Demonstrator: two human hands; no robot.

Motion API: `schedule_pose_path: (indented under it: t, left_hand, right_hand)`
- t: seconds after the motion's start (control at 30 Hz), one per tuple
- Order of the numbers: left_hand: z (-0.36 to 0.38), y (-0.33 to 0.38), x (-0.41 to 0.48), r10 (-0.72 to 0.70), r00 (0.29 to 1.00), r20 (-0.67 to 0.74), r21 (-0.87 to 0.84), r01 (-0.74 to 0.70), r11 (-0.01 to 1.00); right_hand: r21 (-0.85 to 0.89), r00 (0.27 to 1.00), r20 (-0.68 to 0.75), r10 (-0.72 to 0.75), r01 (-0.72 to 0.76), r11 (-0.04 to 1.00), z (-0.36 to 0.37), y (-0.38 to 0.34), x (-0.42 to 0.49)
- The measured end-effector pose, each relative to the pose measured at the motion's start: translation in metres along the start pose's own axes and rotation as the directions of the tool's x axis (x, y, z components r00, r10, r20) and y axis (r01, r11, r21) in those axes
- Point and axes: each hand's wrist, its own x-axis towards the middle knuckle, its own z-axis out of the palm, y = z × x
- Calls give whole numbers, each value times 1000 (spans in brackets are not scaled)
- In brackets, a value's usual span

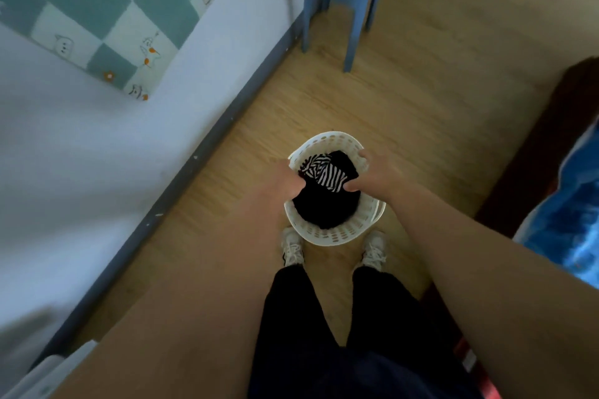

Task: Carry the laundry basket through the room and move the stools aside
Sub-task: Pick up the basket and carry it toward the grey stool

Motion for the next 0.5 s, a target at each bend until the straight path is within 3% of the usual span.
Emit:
schedule_pose_path:
  t: [0.27, 0.5]
  left_hand:
    - [33, -27, 67, -75, 997, 9, 23, 75, 997]
    - [69, -46, 144, -113, 993, -39, 11, 113, 994]
  right_hand:
    - [116, 989, -12, 145, -143, 983, 21, 70, 38]
    - [99, 961, -17, 275, -272, 957, 46, 122, 99]
